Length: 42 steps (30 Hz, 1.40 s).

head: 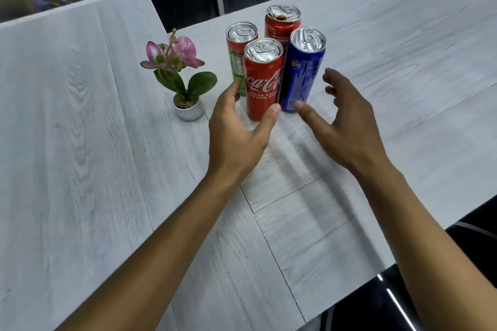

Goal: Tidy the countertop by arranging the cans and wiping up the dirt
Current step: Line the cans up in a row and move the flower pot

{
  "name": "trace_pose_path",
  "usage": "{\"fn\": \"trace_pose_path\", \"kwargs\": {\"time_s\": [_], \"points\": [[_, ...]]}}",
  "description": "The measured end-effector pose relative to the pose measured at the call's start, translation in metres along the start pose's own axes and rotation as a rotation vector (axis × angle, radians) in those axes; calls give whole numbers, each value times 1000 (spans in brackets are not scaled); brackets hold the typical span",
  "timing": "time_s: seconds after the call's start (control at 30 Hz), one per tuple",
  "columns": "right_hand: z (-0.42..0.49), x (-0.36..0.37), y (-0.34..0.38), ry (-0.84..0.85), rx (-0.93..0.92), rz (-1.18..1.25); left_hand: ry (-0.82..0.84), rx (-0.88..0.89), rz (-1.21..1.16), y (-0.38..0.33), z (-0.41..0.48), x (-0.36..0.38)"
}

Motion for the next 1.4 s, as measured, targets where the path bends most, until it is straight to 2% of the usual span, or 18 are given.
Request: {"fn": "trace_pose_path", "kwargs": {"time_s": [0.3,0.73,0.83,1.1,1.4], "points": [[24,23,-8,30,-17,157,6,4,18,10,23,16],[33,29,-14,-38,-20,183,-44,-17,-19,12,28,16],[29,27,-12,-12,-26,220,-38,-19,-19,13,24,14],[21,22,-5,3,-11,204,-37,-16,-34,16,7,-1],[-32,20,17,25,2,244,-62,-54,-90,30,-33,-49]]}}
Point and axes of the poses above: each hand's wrist, its own z-axis towards the middle knuckle, its own x-axis out of the palm, y = z × x, the point moved 5 cm from there along z, towards the middle knuckle, and after that the axes turned 5 degrees about -y, right-handed, at the moved point
